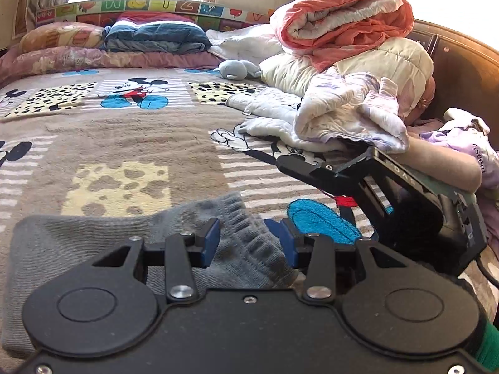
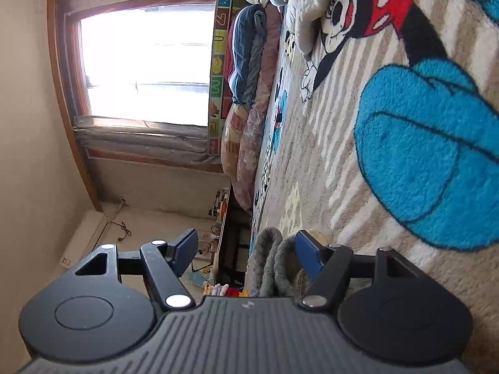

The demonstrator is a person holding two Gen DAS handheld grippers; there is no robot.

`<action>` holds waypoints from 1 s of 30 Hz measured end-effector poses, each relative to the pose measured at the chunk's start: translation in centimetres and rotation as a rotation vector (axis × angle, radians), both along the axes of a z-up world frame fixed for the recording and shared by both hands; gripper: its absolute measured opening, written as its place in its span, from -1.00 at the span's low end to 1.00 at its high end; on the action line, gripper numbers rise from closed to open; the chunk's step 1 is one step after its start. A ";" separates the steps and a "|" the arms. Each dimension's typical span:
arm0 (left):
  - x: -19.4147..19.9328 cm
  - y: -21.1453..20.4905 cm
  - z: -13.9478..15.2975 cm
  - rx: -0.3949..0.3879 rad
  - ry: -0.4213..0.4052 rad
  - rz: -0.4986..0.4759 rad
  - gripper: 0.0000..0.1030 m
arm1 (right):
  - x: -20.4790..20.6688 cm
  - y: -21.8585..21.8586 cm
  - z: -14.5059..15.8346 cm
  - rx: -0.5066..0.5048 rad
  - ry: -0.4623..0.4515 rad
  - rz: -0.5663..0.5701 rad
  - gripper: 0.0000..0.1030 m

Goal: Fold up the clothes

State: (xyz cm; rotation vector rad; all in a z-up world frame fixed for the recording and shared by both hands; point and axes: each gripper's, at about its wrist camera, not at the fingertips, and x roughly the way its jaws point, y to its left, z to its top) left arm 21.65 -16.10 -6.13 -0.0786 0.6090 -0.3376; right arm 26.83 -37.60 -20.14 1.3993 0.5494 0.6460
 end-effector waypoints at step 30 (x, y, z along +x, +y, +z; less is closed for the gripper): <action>-2.7 3.5 0.6 -0.045 0.016 0.011 -0.44 | 0.4 -0.8 4.0 -0.215 -0.107 -0.020 0.37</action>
